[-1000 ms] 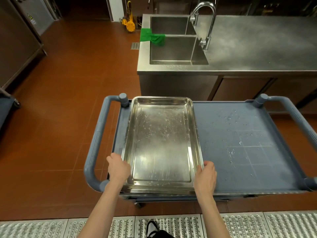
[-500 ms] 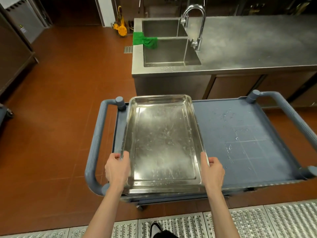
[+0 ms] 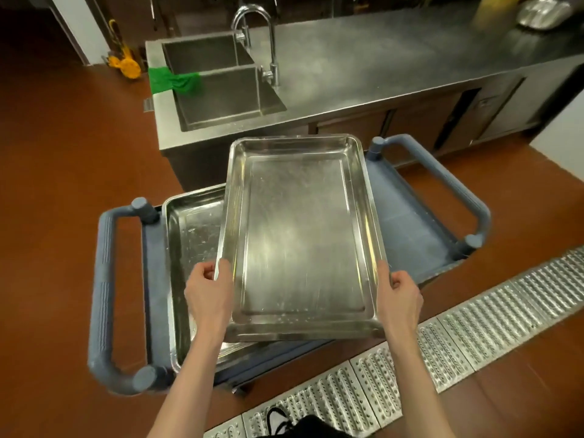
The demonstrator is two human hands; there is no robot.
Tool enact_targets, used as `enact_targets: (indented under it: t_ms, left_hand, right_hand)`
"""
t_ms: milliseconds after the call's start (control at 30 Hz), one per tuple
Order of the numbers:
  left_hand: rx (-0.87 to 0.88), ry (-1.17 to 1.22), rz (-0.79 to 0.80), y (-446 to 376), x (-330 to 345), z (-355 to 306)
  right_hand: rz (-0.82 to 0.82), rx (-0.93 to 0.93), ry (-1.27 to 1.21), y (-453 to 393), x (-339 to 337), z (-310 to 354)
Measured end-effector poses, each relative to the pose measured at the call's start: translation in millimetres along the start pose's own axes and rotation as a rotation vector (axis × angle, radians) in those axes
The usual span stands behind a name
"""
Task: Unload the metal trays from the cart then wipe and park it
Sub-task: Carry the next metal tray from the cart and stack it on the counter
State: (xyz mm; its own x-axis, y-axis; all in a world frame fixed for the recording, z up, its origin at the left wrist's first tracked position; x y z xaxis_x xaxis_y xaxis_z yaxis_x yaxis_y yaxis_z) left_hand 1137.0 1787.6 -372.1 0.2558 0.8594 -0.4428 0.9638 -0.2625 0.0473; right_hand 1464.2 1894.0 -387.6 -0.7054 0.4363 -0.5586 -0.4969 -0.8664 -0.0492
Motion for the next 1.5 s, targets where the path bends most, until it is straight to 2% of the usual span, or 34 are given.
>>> enact_targets:
  t_ms: [267,833,1200,1500]
  left_hand:
    - [0.072,0.057,0.189,79.3,62.1,-42.3]
    - [0.296,0.076,0.547,328.5,139.3,-112.1]
    - [0.365,0.09,0.827,458.5,179.3,-126.2]
    - [0.481,0.059,1.08,577.9,242.6,-147.8]
  right_hand:
    - [-0.191,0.085,-0.009,-41.8,-105.0,-36.7]
    - [-0.582,0.302,-0.023,-76.8,-354.9,-160.9]
    - [-0.787,0.451,-0.024,-52.8,-457.0,-240.4]
    - [-1.08,0.647,0.076,-40.8,-518.9,-282.9]
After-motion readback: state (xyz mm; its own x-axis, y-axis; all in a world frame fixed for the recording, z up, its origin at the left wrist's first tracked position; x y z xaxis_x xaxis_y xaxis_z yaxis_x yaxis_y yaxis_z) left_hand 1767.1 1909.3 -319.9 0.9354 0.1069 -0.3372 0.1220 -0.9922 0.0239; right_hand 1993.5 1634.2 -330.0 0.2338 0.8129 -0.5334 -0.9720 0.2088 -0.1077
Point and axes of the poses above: each hand's wrist, its own y-axis away from the middle knuckle, its own x-axis out of the palm, z = x × y, the point moved 4 cm from there along -y, towards the middle knuckle, and after that the axes turned 15 degrees about -z, right-handed, at the moved point
